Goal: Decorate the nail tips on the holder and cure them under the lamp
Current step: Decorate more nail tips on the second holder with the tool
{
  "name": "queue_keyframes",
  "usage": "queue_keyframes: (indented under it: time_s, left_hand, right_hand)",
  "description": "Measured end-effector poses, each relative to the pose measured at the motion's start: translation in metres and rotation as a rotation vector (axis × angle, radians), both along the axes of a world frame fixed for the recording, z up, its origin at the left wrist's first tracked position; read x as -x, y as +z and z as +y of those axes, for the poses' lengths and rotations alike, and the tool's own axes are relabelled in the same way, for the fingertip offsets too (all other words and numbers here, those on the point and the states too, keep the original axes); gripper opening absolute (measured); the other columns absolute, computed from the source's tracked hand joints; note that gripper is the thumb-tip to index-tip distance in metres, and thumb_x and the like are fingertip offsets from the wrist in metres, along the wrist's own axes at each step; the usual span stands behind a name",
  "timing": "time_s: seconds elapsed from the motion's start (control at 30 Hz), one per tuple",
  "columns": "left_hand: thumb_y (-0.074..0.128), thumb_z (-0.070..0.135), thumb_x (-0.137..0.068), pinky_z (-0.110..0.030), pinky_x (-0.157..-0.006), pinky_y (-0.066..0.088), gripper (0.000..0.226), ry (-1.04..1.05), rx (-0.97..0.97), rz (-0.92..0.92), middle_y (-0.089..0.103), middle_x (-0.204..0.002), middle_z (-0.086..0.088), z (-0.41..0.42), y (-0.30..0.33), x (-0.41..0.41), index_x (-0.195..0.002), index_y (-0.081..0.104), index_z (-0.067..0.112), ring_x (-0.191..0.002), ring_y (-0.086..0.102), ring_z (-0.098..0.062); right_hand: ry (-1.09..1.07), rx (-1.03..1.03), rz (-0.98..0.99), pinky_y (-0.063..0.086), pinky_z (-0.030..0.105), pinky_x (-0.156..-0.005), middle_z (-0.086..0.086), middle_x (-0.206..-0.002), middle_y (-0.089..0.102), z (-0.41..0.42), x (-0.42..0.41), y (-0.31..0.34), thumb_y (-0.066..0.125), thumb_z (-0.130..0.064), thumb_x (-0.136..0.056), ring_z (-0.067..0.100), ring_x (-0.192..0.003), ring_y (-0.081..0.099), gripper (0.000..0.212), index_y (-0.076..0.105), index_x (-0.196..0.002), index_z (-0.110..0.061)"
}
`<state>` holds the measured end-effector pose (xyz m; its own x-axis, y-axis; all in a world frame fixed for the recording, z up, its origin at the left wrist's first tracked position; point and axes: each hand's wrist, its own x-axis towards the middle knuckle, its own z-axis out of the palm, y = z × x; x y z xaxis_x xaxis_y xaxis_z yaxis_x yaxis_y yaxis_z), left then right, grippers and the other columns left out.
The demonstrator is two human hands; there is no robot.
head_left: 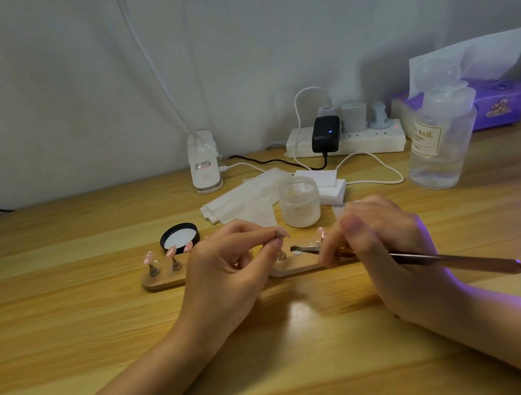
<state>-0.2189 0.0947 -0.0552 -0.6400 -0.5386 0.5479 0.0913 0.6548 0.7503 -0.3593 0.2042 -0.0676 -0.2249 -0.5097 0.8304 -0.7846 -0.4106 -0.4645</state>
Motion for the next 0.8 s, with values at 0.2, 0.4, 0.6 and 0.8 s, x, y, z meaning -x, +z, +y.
queue_keyframes:
  time_s: [0.2, 0.4, 0.6, 0.8]
  left_hand:
    - [0.067, 0.005, -0.077, -0.010, -0.045, 0.028, 0.023, -0.002, 0.014, 0.014, 0.065, -0.081, 0.007, -0.0012, -0.0011, 0.0018, -0.083, 0.071, 0.027, -0.047, 0.037, -0.003]
    - [0.064, 0.019, -0.076, -0.025, -0.045, 0.036, 0.014, 0.009, 0.041, 0.031, 0.067, -0.082, 0.009, -0.0038, -0.0030, 0.0017, -0.086, 0.072, 0.026, -0.052, 0.046, -0.024]
    - [0.065, 0.013, -0.077, -0.041, -0.053, 0.040, 0.017, 0.018, 0.086, 0.057, 0.069, -0.082, 0.010, -0.0040, -0.0037, 0.0031, -0.086, 0.071, 0.026, -0.060, 0.052, -0.033]
    - [0.065, 0.013, -0.076, -0.050, -0.058, 0.045, 0.017, 0.011, 0.068, 0.064, 0.070, -0.082, 0.006, -0.0042, -0.0031, 0.0031, -0.089, 0.071, 0.022, -0.068, 0.060, -0.031]
  right_hand:
    - [-0.022, -0.036, 0.050, 0.039, 0.025, -0.074, -0.019, -0.078, 0.058, -0.0021, -0.0007, 0.0021, 0.026, -0.042, -0.098, 0.000, -0.076, 0.055, 0.054, 0.069, -0.078, -0.014]
    - [0.013, -0.007, -0.046, 0.039, 0.025, -0.071, -0.003, -0.059, 0.061, -0.0001, -0.0002, 0.0003, 0.026, -0.040, -0.098, 0.001, -0.065, 0.052, 0.058, 0.065, -0.062, -0.014]
    - [0.004, -0.035, 0.035, 0.041, 0.026, -0.072, -0.018, -0.078, 0.057, -0.0022, -0.0001, 0.0026, 0.026, -0.041, -0.098, 0.000, -0.075, 0.055, 0.052, 0.067, -0.080, -0.016]
    - [0.049, -0.010, -0.049, 0.040, 0.030, -0.069, -0.008, -0.063, 0.061, 0.0002, 0.0001, 0.0001, 0.024, -0.043, -0.098, -0.002, -0.068, 0.053, 0.061, 0.066, -0.064, -0.013]
